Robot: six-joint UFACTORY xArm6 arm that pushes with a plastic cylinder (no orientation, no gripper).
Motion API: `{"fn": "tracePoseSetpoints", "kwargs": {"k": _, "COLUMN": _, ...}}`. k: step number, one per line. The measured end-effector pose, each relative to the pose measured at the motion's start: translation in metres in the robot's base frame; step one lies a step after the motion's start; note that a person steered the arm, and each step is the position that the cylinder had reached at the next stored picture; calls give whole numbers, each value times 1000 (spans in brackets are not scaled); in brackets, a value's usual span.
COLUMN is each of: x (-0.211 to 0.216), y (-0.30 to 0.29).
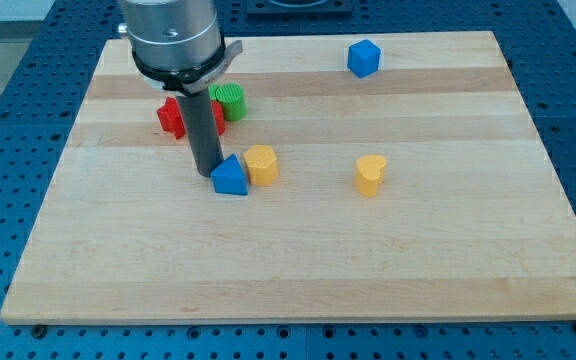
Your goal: Push blue triangle into yellow hexagon
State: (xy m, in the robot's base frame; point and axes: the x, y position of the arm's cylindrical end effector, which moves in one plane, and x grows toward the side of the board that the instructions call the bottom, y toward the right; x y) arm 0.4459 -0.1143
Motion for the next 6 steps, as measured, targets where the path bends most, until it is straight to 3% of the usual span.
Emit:
{"fn": "tracePoseSetpoints", "kwargs": {"k": 2, "x": 15, "y": -27}}
{"fn": "tracePoseSetpoints", "kwargs": {"k": 4, "x": 49, "y": -12}}
{"fn": "tracePoseSetpoints", "kwargs": {"k": 6, "x": 15, "y": 19}}
